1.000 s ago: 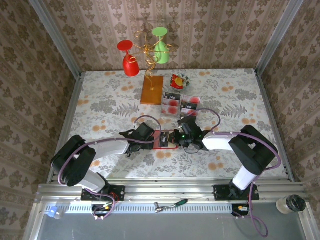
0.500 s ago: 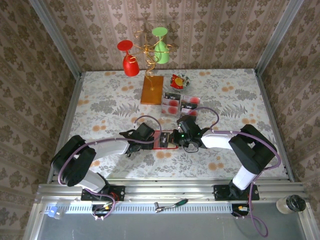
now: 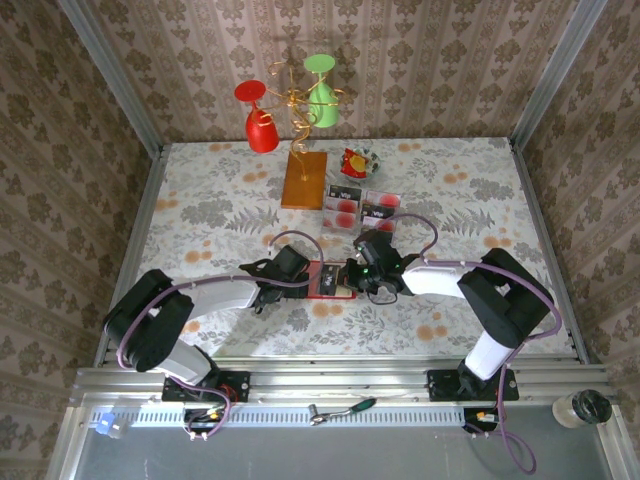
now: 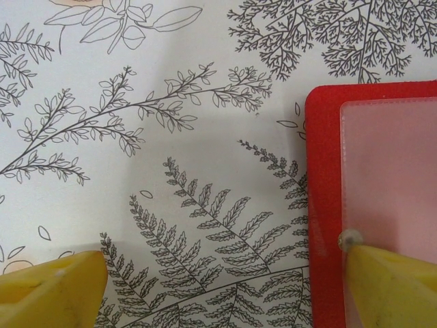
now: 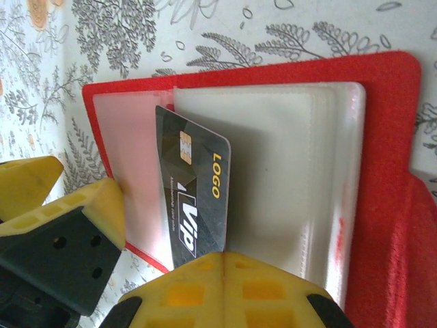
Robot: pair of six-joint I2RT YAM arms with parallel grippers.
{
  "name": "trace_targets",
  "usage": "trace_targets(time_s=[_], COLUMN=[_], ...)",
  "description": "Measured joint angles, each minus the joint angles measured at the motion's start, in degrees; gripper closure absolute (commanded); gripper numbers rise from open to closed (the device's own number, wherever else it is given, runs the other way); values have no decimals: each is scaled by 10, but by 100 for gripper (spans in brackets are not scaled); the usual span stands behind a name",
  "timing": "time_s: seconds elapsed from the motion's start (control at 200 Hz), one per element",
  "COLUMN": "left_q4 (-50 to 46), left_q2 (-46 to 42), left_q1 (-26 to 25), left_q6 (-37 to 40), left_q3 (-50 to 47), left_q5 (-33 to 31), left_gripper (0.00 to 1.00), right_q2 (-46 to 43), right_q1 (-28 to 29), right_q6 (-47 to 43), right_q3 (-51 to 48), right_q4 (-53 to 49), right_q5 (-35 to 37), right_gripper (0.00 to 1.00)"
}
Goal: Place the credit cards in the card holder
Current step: Insert the credit card into the card slot.
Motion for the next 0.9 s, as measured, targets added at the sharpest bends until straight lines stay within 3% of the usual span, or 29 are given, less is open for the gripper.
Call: trace_targets(time_s=[0.9], left_q4=[7], left_q2=[0], left_q1=[0], left_q6=[0], left_q3=[-4], left_q5=[0], left_gripper=[8], right_q2=[30], right_q1=[-17], right_q6=[-26], right_q3=[45], right_q4=[-50], right_q5=[-39], right_gripper=[100])
